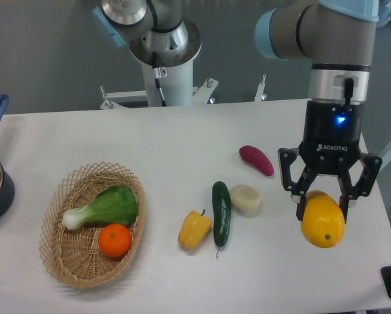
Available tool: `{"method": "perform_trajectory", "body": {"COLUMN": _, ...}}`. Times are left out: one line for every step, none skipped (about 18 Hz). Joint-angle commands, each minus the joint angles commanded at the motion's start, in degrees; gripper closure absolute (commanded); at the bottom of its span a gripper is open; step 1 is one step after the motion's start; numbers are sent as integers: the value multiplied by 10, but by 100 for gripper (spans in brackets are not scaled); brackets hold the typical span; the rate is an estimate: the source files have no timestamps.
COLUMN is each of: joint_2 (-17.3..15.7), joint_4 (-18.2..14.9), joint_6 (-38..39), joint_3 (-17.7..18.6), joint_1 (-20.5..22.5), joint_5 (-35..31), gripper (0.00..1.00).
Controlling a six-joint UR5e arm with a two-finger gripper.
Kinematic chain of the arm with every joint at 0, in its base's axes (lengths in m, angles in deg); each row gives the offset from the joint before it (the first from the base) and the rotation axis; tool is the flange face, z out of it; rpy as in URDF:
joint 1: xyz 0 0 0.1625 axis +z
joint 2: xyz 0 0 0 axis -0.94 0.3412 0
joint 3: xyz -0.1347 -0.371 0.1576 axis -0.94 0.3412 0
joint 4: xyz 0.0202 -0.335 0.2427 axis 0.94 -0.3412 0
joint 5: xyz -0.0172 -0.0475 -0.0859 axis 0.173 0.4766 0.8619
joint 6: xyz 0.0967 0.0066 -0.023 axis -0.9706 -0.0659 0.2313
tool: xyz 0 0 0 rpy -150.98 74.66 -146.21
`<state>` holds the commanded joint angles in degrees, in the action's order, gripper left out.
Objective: Place the mango in the basket
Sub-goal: 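Hold the yellow mango in the gripper and begin lifting it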
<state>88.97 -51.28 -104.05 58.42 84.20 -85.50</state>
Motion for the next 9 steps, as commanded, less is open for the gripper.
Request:
{"method": "perform_trajectory", "body": {"joint_2": 1, "joint_4": 0, "joint_6": 0, "joint_3": 1, "joint_1": 0, "joint_5": 0, "gripper": 87}}
{"method": "perform_trajectory", "body": {"joint_2": 1, "joint_4": 0, "joint_6": -1, "joint_3": 5, "joint_1": -1, "joint_5": 0, "gripper": 87}}
{"method": "perform_trajectory", "body": {"joint_2": 0, "joint_4": 0, "joint_6": -1, "joint_3": 5, "joint_1": -2, "joint_5": 0, "gripper": 87}}
{"method": "perform_trajectory", "body": {"joint_2": 2, "joint_4": 0, "joint_6": 0, "joint_3": 1, "joint_1": -2, "joint_5": 0, "gripper": 87}}
{"method": "perform_trajectory", "body": {"joint_2": 2, "joint_4": 0, "joint_6": 1, "joint_3": 0, "joint_1": -1, "joint_5": 0, "gripper": 87}}
{"method": "perform_trajectory", "body": {"joint_2": 2, "joint_4": 0, "joint_6": 1, "joint_3": 0, "joint_1": -1, "joint_5": 0, "gripper": 87}}
{"method": "perform_trajectory", "body": {"joint_2": 2, "joint_4": 0, "joint_6": 1, "joint_3": 0, "joint_1": -1, "joint_5": 0, "gripper": 87}}
{"method": "perform_trajectory", "body": {"joint_2": 2, "joint_4": 0, "joint_6": 1, "joint_3": 0, "joint_1": -1, "joint_5": 0, "gripper": 86}}
{"method": "perform_trajectory", "body": {"joint_2": 2, "joint_4": 0, "joint_6": 1, "joint_3": 0, "joint_1": -1, "joint_5": 0, "gripper": 86}}
